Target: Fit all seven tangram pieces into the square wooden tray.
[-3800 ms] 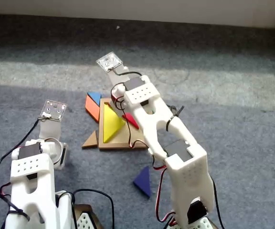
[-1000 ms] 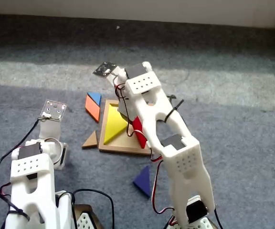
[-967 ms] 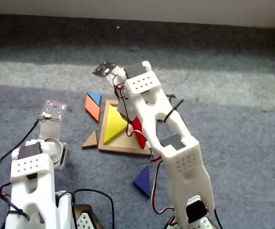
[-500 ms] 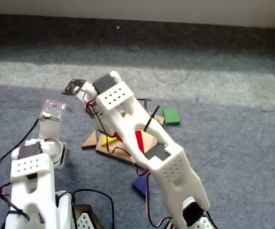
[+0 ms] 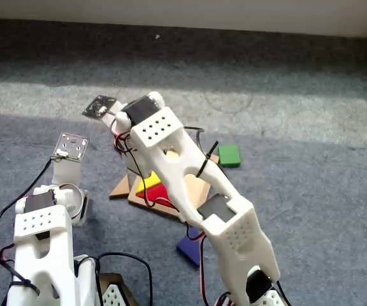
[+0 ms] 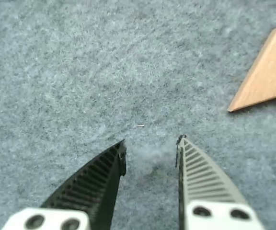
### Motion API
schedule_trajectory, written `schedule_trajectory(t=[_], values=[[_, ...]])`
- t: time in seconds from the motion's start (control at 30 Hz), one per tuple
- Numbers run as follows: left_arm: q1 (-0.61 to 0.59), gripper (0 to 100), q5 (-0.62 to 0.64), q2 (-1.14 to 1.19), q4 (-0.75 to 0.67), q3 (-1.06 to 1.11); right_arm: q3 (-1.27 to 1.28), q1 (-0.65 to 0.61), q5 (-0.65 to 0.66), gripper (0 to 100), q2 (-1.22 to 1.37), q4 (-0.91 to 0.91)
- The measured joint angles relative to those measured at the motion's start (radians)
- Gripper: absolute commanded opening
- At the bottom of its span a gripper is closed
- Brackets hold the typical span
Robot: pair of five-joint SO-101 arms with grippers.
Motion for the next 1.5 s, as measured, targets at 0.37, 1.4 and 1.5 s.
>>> schedule_trajectory(t=[0.37, 1.4, 1.5], values=[[0.0, 18, 0.0, 0.0, 0.0, 0.0, 0.0, 0.187, -0.155, 0.4, -0.077, 0.002], [0.0, 18, 0.0, 0.0, 0.0, 0.0, 1.258, 0.56, -0.316, 27.9, -0.937, -0.626], [0.0, 18, 0.0, 0.0, 0.0, 0.0, 1.269, 0.557, -0.338, 27.9, -0.901, -0.697]])
